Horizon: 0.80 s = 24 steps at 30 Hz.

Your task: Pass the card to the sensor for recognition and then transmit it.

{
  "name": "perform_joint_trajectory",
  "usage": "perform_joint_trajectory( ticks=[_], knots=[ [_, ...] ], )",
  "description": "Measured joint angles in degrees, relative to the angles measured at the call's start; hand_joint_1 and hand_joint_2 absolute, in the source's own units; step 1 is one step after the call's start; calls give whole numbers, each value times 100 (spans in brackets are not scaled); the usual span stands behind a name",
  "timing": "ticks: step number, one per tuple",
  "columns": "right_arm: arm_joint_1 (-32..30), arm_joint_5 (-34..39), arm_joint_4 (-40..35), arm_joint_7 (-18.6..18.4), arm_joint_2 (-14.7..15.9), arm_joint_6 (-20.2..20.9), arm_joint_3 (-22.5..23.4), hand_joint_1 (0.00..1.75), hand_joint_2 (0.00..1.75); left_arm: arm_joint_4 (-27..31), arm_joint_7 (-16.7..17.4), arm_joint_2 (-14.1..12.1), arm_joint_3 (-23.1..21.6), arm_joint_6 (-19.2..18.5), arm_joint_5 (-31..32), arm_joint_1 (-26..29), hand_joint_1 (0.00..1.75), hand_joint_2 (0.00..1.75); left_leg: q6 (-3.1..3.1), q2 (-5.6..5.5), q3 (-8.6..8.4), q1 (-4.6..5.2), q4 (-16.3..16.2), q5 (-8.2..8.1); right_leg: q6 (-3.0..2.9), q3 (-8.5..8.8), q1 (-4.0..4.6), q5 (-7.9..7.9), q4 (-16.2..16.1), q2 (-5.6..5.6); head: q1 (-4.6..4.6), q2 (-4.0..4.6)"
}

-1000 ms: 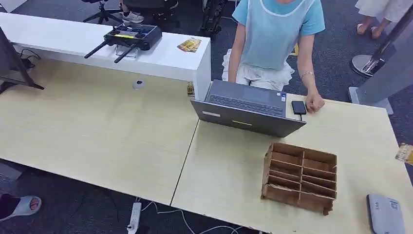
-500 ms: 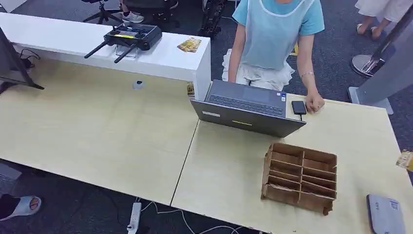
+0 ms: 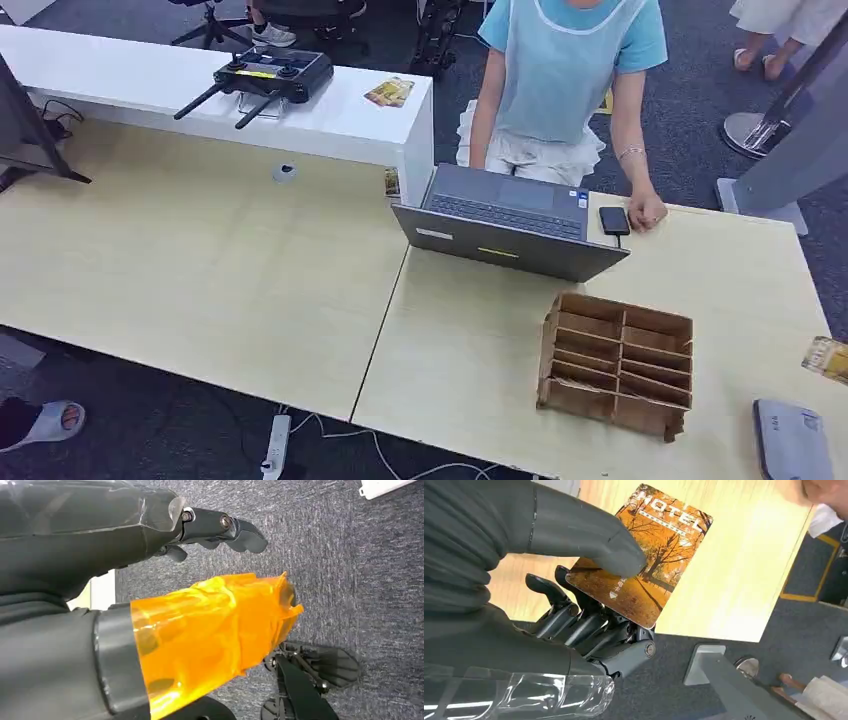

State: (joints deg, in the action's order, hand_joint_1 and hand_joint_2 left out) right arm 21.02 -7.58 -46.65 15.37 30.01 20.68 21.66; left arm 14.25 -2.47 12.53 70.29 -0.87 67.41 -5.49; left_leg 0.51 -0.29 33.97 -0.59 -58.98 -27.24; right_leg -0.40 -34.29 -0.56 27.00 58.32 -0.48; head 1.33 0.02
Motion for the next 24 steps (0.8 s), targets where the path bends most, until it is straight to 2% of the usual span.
perform_joint_trajectory(
  ticks=[10,24],
  knots=[
    [-441,142,-400,-83,-17,20,20,175,175,0,-9,0,0,0,-2,0,0,0,0,1,-2,1,0,0,0,0,-1,0,-1,1,0,-2],
    [-600,148,-349,-114,4,35,63,175,175,0,-90,-5,0,-85,-35,0,0,0,0,3,-3,1,0,0,0,0,-2,0,-1,3,0,-2]
  ],
)
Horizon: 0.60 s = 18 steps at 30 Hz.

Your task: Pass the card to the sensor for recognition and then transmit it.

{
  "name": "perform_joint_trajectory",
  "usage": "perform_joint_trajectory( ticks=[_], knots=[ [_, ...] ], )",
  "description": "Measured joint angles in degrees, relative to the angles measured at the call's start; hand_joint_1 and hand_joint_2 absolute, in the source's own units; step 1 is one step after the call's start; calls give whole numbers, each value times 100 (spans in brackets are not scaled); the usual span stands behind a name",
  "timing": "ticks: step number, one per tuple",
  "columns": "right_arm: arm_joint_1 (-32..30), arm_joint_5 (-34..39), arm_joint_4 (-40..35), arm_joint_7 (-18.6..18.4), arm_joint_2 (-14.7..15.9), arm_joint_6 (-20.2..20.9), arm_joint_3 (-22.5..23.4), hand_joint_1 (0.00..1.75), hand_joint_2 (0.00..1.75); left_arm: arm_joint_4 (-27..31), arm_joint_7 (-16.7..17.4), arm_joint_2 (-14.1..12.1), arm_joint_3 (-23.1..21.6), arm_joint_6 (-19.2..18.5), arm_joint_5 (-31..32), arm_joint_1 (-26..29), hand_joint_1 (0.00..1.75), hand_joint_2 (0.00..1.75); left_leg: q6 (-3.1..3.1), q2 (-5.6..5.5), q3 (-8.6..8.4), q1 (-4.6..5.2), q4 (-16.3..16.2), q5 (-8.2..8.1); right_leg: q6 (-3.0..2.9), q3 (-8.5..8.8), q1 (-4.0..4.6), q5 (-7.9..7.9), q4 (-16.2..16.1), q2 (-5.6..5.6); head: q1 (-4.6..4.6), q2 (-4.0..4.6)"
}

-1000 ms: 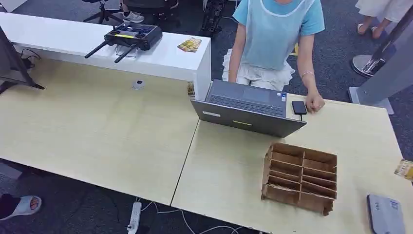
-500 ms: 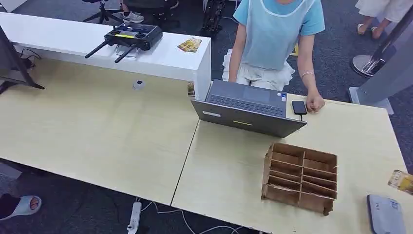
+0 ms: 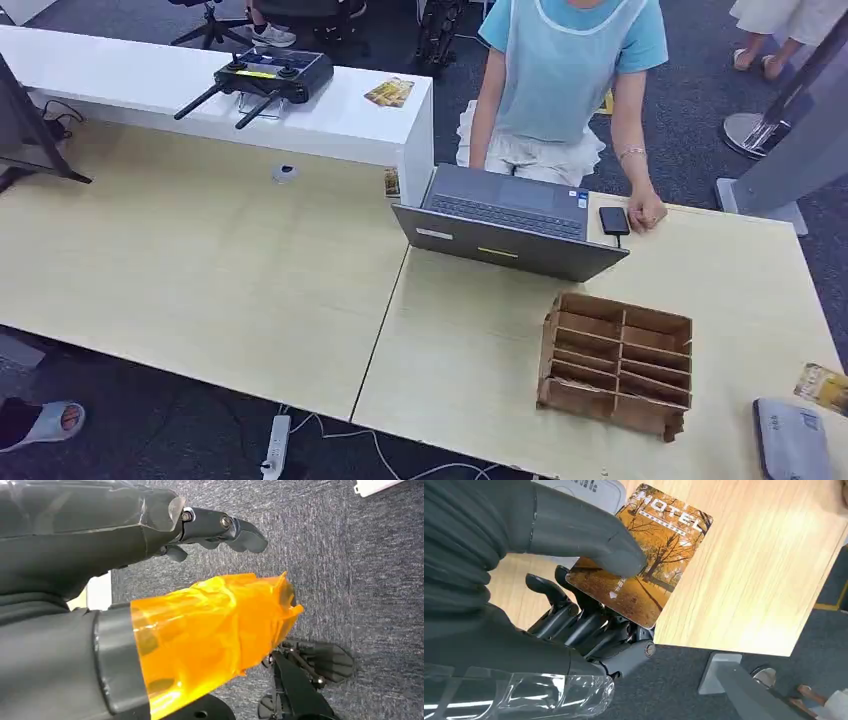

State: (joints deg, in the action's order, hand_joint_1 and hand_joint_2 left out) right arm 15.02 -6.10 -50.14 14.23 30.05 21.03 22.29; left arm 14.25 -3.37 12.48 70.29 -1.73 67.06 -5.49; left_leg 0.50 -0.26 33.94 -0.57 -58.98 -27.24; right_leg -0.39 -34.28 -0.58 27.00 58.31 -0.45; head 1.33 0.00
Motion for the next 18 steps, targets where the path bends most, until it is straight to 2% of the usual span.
perform_joint_trajectory(
  ticks=[10,18],
  knots=[
    [8,-48,234,37,24,-39,-2,175,175,0,-20,-2,0,0,-20,-1,0,0,0,0,0,0,0,0,0,0,0,0,0,0,0,2],
    [-132,35,334,144,122,96,0,175,175,0,-24,0,9,-37,-46,0,0,0,-2,0,-1,1,0,-1,0,-1,-1,0,-1,0,0,0]
  ],
)
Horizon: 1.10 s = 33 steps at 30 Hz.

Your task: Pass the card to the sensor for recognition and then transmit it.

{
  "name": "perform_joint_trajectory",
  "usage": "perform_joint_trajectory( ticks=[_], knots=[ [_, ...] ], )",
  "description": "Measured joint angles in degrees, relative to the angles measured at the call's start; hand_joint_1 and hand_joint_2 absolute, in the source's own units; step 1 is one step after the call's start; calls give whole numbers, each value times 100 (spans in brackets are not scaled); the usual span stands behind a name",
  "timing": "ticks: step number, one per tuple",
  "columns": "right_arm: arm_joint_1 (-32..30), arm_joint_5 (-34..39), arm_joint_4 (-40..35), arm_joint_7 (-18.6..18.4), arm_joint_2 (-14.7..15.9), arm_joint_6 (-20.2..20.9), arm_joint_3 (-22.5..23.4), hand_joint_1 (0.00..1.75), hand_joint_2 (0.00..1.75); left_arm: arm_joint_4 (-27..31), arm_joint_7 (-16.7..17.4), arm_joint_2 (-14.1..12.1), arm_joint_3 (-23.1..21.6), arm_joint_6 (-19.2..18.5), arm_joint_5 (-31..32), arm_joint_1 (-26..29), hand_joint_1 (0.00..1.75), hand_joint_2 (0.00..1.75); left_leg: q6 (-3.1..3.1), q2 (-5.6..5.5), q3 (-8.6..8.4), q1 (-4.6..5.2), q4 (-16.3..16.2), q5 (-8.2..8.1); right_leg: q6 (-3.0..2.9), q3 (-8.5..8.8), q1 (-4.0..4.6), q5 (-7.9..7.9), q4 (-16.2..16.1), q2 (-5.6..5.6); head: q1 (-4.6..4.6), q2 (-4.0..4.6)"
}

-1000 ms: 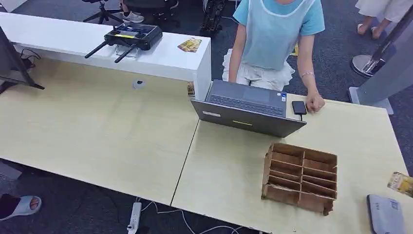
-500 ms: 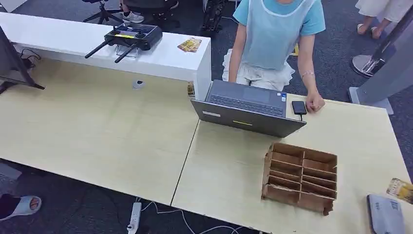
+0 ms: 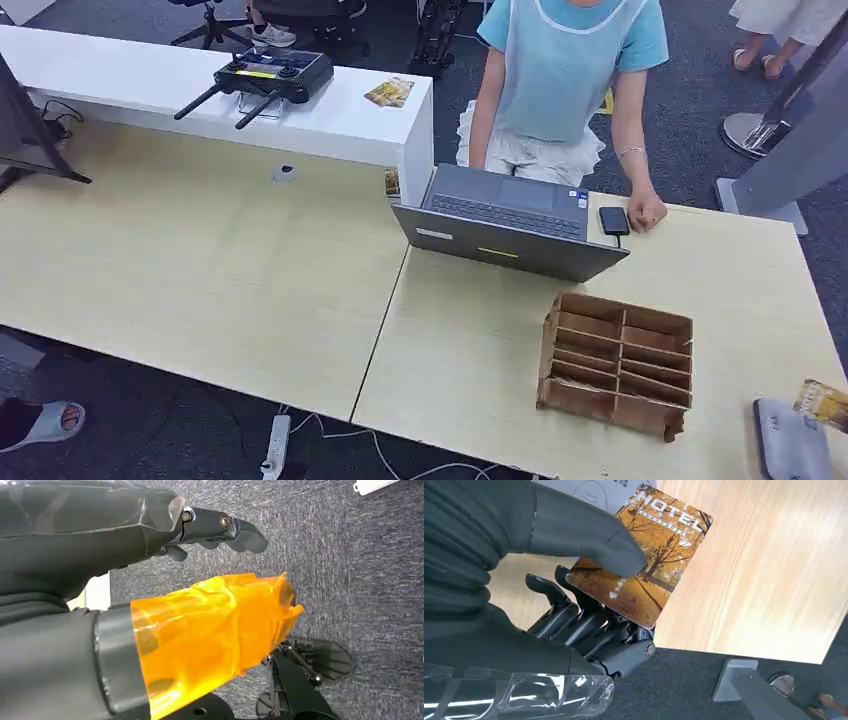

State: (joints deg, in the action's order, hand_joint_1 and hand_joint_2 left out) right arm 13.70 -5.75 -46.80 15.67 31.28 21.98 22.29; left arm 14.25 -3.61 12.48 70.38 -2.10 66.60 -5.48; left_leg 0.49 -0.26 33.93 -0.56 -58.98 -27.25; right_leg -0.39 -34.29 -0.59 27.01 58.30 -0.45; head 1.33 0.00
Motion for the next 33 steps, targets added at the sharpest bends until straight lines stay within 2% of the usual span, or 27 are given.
perform_joint_trajectory(
  ticks=[15,33],
  knots=[
    [-384,256,9,-13,120,278,46,175,175,0,0,-4,20,-4,44,1,0,0,-4,2,-1,0,0,-3,1,0,0,0,0,1,0,0],
    [-406,319,151,-131,276,354,-18,175,175,0,-35,2,20,-28,94,-2,0,0,-4,2,0,1,0,-3,1,1,-1,0,0,1,0,2]
  ],
)
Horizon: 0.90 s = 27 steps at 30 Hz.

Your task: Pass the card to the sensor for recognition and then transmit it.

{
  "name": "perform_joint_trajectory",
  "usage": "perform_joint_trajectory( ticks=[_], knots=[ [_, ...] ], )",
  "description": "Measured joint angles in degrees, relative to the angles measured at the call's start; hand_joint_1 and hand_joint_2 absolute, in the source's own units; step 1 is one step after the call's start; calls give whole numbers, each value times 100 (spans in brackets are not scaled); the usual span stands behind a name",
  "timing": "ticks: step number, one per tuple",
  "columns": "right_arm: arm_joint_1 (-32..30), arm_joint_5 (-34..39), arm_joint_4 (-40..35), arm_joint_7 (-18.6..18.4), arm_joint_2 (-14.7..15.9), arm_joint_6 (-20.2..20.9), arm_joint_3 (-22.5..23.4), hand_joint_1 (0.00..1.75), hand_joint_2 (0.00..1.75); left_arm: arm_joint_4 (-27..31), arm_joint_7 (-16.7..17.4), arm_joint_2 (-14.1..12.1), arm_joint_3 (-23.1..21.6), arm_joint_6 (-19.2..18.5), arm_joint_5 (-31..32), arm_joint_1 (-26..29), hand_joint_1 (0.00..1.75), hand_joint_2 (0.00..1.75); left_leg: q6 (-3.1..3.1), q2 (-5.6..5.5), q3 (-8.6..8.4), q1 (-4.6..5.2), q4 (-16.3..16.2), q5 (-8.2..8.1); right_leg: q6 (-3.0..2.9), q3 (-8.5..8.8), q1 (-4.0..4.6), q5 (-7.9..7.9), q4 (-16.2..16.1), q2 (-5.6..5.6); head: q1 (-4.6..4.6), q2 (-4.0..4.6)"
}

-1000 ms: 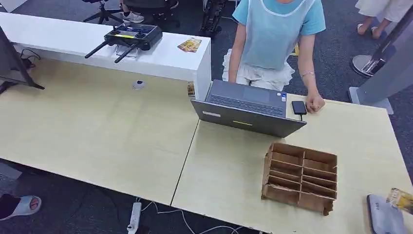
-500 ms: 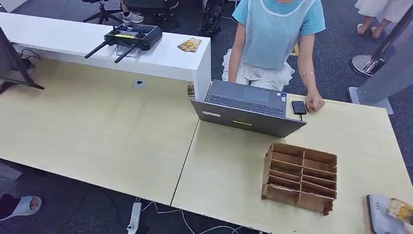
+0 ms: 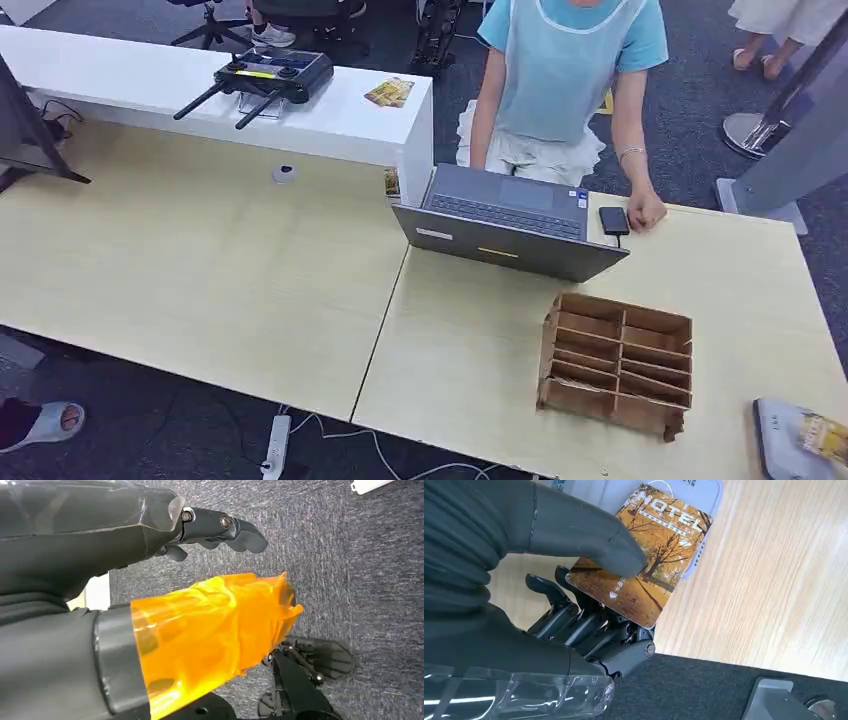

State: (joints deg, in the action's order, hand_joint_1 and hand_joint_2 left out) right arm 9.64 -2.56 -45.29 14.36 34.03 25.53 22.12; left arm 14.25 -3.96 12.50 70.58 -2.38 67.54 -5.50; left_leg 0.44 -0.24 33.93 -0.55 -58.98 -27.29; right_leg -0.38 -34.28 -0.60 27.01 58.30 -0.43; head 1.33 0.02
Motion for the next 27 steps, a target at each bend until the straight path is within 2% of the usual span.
perform_joint_trajectory(
  ticks=[9,15,27],
  knots=[
    [125,2,203,-46,48,-92,-238,175,175,0,-61,2,0,-17,-31,-3,0,0,0,1,-1,0,0,0,0,0,0,0,0,0,0,-2],
    [175,20,306,-11,98,35,-430,175,175,0,-78,0,0,-37,-52,-4,0,0,0,0,0,0,0,0,0,0,0,0,0,0,0,-2],
    [200,4,387,39,181,-11,-721,175,175,0,-76,0,0,-31,-52,-4,0,0,-3,0,-1,0,0,-2,0,1,0,0,0,0,0,0]
  ],
)
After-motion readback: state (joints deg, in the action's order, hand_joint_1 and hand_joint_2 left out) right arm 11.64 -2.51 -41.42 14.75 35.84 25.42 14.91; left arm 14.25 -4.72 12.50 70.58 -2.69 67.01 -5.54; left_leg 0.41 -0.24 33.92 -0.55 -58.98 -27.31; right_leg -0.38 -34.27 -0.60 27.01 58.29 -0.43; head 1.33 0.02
